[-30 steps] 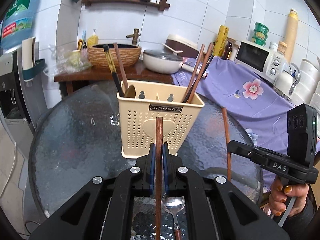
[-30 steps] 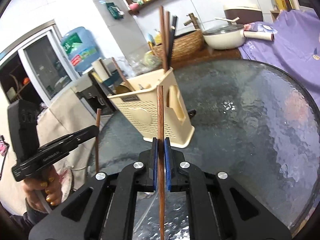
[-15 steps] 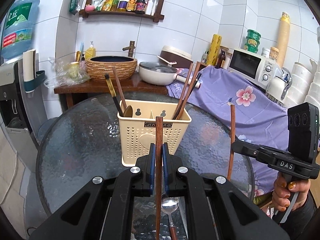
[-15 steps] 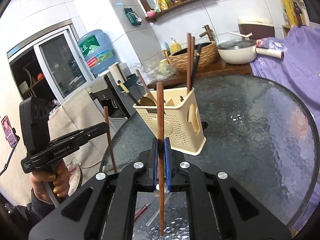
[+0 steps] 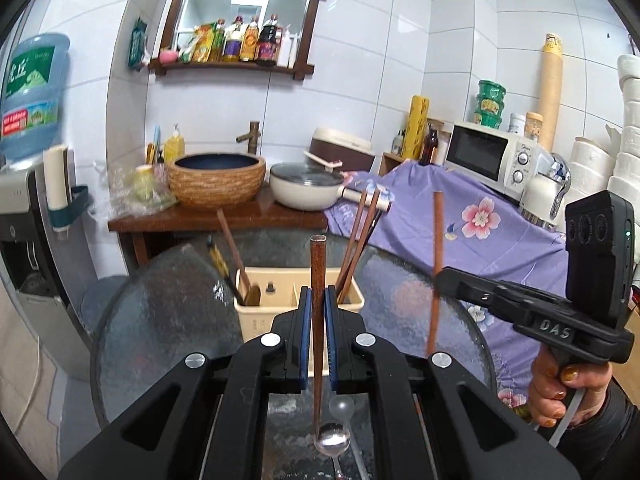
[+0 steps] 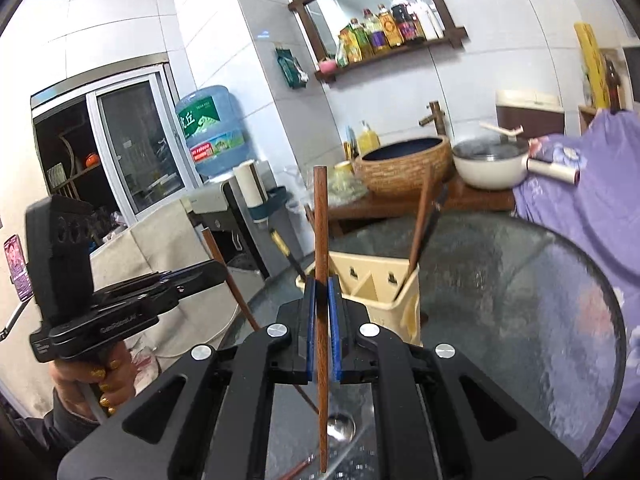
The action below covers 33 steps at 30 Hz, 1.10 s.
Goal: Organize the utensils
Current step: 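Lower the wooden chopsticks into the holder and open both tools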
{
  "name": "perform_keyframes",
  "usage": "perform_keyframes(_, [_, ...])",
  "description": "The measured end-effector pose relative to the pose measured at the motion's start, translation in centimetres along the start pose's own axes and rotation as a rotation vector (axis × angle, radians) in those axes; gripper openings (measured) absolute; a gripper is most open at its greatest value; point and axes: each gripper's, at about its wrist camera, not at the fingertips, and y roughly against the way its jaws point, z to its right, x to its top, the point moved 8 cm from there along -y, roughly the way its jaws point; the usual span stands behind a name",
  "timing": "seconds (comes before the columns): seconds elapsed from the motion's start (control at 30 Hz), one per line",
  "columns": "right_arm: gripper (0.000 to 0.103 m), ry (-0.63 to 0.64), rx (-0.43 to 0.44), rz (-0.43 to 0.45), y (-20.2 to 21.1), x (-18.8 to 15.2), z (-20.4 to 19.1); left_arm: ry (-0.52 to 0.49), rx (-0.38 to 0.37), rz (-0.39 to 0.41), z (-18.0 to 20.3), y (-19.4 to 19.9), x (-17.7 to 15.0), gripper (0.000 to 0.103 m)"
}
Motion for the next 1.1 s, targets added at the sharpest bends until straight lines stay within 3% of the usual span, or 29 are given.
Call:
perform_keyframes(0.4, [0.007, 0.073, -0.118, 0.176, -2.2, 9.3, -1.3, 0.03, 0.057, 0.159, -0.9, 1.7, 10.1, 0.007])
perform_keyframes(0.57, [0.007, 0.098, -0.186, 0.266, -3.5, 12.4, -1.1, 0.061, 0.119, 0.229, -1.9, 1.3, 13.1, 0.007])
perform_keyframes(0.83, [0.007, 0.14, -0.305, 0.306, -7.9, 10.0, 0.8, 0.088, 0.169, 0.189, -3.3, -4.3, 10.4, 0.007])
perform_keyframes(1.1, [0.007, 0.105, -0.312, 0.262, -10.1, 5.9, 2.9, 0.119, 0.161, 0.12, -4.4, -7.5, 5.5, 0.007])
